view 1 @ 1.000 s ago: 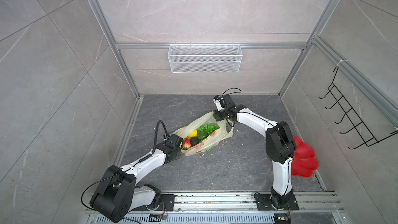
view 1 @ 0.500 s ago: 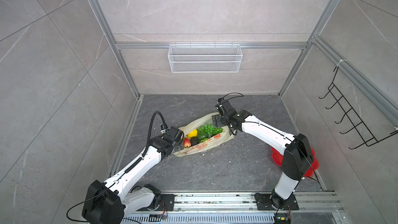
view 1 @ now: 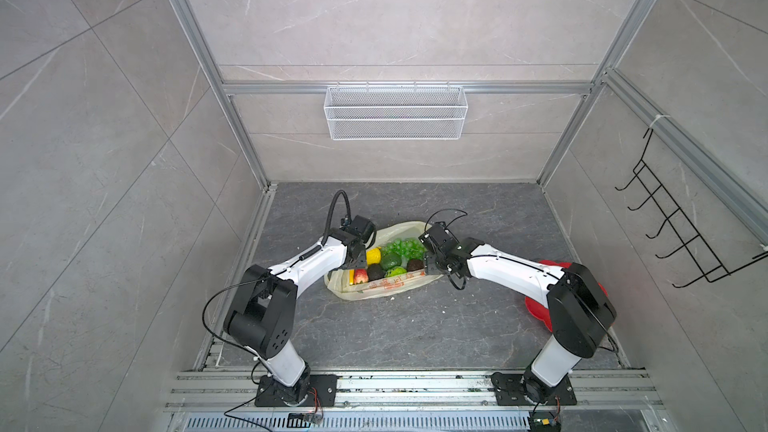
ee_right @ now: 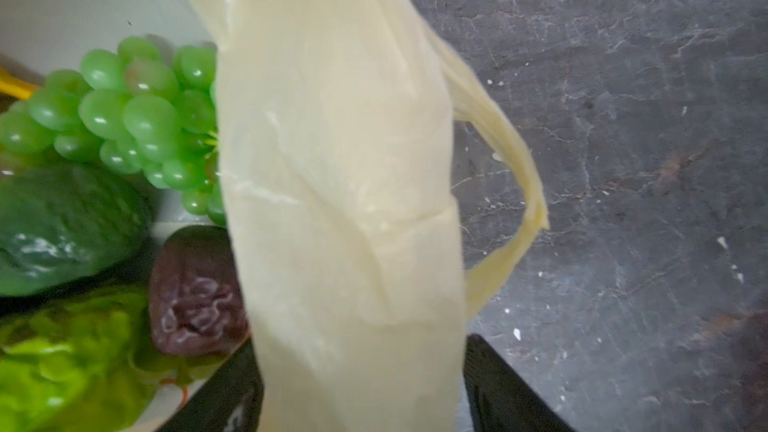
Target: Take the fake fruits out of the plastic bag
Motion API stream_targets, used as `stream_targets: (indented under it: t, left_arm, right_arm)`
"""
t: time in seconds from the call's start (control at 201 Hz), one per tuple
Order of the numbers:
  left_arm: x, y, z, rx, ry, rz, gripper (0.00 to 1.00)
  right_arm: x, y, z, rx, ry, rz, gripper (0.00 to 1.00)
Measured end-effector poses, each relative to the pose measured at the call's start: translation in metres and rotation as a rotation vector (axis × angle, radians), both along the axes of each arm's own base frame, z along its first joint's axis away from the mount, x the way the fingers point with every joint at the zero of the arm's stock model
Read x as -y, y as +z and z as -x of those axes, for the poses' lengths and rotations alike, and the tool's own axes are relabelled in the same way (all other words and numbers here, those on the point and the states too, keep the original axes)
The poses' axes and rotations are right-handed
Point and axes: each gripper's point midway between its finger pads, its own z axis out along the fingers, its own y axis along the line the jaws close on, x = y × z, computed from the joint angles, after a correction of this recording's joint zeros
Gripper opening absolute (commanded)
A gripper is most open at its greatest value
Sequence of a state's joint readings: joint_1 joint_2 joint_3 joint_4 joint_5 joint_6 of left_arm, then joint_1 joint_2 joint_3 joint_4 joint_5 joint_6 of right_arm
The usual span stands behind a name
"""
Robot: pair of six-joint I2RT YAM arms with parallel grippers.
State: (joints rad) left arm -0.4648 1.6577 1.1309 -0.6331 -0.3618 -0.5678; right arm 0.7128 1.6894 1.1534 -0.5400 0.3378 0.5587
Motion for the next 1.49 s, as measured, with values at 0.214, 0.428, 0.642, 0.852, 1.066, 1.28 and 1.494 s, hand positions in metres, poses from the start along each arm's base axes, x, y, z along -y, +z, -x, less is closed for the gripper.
stream_targets:
  t: [0.214, 0.428, 0.642, 0.852, 1.066, 1.28, 1.494]
  left_arm:
    - [-0.028, 0.001, -0.021, 0.032, 0.105, 0.08, 0.14]
    - [-0.062, -0.011, -0.026, 0.024, 0.216, 0.169, 0.08]
    - [-0.121, -0.013, -0.004, 0.048, 0.4, 0.177, 0.05]
    - [-0.158, 0.005, 0.012, 0.165, 0.531, 0.192, 0.04]
    - [-0.146, -0.002, 0.012, 0.183, 0.498, 0.242, 0.01]
    - [-0.119, 0.001, 0.003, 0.205, 0.415, 0.279, 0.0]
    - [-0.114, 0.008, 0.002, 0.244, 0.396, 0.297, 0.0]
  right_arm:
    - [-0.004, -0.012, -0.003, 0.004, 0.005, -0.026, 0.47]
    - [-0.047, -0.034, -0.025, -0.028, 0.09, -0.058, 0.44]
    - [-0.145, -0.013, -0.061, 0.041, 0.242, -0.156, 0.44]
    - [-0.207, 0.001, -0.087, 0.098, 0.327, -0.223, 0.45]
    - [-0.207, -0.002, -0.095, 0.103, 0.343, -0.178, 0.49]
    - [-0.19, -0.01, -0.091, 0.093, 0.342, -0.099, 0.57]
    - [-0.177, 0.01, -0.078, 0.09, 0.351, -0.094, 0.8]
